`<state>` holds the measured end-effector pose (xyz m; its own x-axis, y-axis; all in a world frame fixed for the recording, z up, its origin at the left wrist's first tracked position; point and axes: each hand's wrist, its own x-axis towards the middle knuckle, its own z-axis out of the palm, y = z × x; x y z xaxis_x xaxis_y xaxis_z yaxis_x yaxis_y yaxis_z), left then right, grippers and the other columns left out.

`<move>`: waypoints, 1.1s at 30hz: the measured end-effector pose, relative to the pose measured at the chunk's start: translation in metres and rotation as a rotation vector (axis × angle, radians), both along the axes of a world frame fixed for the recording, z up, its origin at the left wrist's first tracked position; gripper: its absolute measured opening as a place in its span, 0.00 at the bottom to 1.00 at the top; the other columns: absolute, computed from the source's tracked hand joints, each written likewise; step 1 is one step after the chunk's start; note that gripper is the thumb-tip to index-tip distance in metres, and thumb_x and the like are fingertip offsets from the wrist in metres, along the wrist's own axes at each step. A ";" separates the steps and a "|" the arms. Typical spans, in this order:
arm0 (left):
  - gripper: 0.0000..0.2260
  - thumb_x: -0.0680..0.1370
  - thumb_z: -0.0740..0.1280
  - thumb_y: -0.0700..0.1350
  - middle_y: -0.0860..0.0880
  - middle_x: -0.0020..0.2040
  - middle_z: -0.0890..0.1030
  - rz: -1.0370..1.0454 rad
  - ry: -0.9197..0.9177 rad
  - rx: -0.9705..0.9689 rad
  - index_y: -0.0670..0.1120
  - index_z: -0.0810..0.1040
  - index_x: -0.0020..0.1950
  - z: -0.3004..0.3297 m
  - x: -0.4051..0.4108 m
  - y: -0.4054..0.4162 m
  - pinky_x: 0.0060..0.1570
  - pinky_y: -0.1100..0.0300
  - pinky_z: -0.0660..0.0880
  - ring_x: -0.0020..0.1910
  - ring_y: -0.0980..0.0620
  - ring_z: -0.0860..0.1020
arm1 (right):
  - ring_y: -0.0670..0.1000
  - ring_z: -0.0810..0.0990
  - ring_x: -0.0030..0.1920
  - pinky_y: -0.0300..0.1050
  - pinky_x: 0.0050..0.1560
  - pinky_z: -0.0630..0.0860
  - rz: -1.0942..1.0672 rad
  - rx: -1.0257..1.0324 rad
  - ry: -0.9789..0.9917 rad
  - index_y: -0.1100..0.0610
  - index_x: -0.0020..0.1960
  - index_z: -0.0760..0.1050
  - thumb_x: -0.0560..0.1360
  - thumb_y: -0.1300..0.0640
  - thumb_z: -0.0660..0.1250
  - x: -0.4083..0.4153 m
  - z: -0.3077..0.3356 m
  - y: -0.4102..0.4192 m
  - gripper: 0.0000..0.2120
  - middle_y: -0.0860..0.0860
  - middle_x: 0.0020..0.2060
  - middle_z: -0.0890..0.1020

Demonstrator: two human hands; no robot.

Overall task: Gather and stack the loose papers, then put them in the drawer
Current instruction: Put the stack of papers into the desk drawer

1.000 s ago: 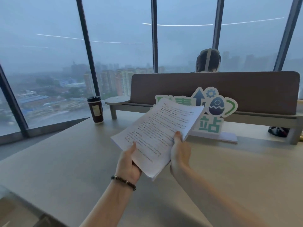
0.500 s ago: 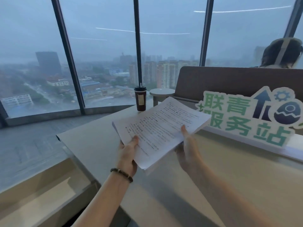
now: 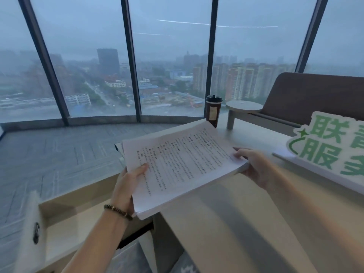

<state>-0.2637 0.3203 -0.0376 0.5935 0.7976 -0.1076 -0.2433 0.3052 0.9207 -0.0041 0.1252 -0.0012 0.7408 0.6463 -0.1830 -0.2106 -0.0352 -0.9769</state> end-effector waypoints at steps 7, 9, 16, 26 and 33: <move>0.16 0.79 0.65 0.40 0.40 0.58 0.82 0.064 0.048 -0.065 0.43 0.75 0.66 -0.014 -0.066 0.053 0.38 0.48 0.81 0.50 0.39 0.83 | 0.57 0.84 0.43 0.44 0.31 0.81 0.310 -0.209 -0.085 0.66 0.63 0.74 0.76 0.70 0.58 -0.028 -0.005 0.077 0.17 0.61 0.53 0.84; 0.15 0.79 0.64 0.41 0.39 0.58 0.82 0.074 0.054 -0.079 0.42 0.75 0.66 -0.015 -0.085 0.060 0.36 0.50 0.82 0.48 0.40 0.84 | 0.58 0.83 0.43 0.42 0.29 0.78 0.374 -0.268 -0.089 0.67 0.65 0.72 0.77 0.67 0.58 -0.040 -0.011 0.099 0.17 0.62 0.55 0.83; 0.12 0.79 0.65 0.41 0.41 0.55 0.84 0.235 0.150 -0.075 0.41 0.78 0.62 -0.026 -0.143 0.083 0.35 0.52 0.82 0.45 0.42 0.85 | 0.51 0.83 0.41 0.45 0.46 0.81 0.511 -0.349 -0.251 0.55 0.48 0.76 0.81 0.57 0.66 -0.095 -0.022 0.157 0.03 0.52 0.43 0.84; 0.10 0.79 0.65 0.38 0.41 0.55 0.84 0.325 0.138 -0.122 0.47 0.78 0.59 -0.036 -0.189 0.107 0.50 0.41 0.79 0.52 0.39 0.83 | 0.59 0.83 0.53 0.64 0.58 0.79 0.643 -0.316 -0.338 0.54 0.58 0.72 0.82 0.58 0.62 -0.148 -0.038 0.218 0.05 0.57 0.52 0.83; 0.10 0.82 0.62 0.44 0.38 0.58 0.82 0.317 0.260 -0.227 0.44 0.77 0.61 -0.046 -0.208 0.138 0.52 0.41 0.77 0.54 0.38 0.81 | 0.61 0.80 0.59 0.63 0.62 0.76 0.675 -0.412 -0.246 0.58 0.52 0.74 0.81 0.65 0.60 -0.178 -0.060 0.271 0.05 0.60 0.57 0.81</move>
